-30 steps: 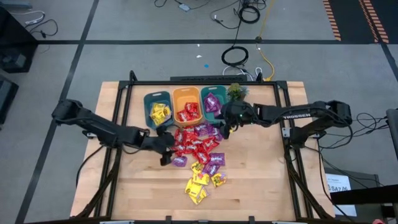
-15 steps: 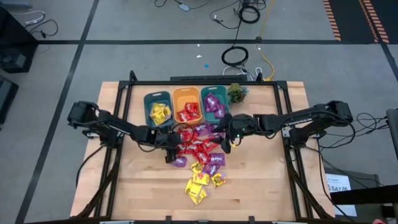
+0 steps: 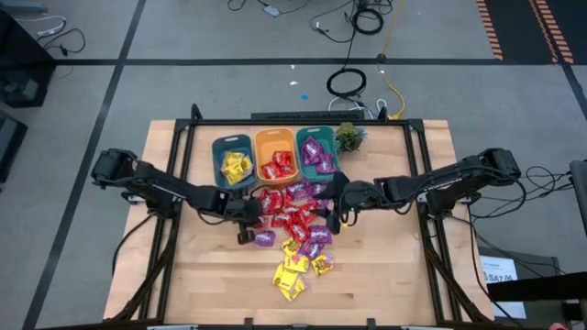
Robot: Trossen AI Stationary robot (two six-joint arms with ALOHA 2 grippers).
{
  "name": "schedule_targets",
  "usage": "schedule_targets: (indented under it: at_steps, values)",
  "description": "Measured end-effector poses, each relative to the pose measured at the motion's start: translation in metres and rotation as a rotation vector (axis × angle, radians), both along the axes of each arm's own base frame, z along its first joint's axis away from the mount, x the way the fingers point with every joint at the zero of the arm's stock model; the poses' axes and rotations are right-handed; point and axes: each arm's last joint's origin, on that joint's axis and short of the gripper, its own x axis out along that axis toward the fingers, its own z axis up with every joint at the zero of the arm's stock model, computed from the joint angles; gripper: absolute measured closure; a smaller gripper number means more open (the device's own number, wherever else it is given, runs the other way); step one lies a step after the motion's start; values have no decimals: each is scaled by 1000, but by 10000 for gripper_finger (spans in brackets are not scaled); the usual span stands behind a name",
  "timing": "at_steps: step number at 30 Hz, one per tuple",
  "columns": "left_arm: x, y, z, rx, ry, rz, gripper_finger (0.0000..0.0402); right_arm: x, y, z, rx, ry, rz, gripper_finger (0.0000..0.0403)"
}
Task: Sort candy
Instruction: Put the red candy into the yellow bin
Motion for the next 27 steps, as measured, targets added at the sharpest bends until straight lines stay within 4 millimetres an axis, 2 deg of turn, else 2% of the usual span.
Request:
schedule_targets:
  at_steps: [5, 8, 11, 14, 21, 24, 27]
  values:
    - [8, 1, 36, 18, -58, 33, 371, -2, 4, -3, 19, 32, 1, 181]
    - [18, 11, 61, 18, -153, 97, 371, -3, 7, -3, 18, 39, 9, 181]
    - [27, 33, 80, 46, -219, 179, 371, -3, 9, -4, 15, 39, 6, 181]
    - [31, 66, 90, 78, -243, 268, 372, -4, 12, -5, 17, 38, -34, 181]
    - [26, 155, 86, 0, -297, 532, 374, -8, 25, -7, 12, 70, -6, 181]
    - [24, 174, 79, -50, -300, 560, 363, -9, 28, -8, 10, 75, 4, 181]
    - [23, 186, 71, -85, -283, 577, 324, -10, 29, -9, 8, 88, 7, 181]
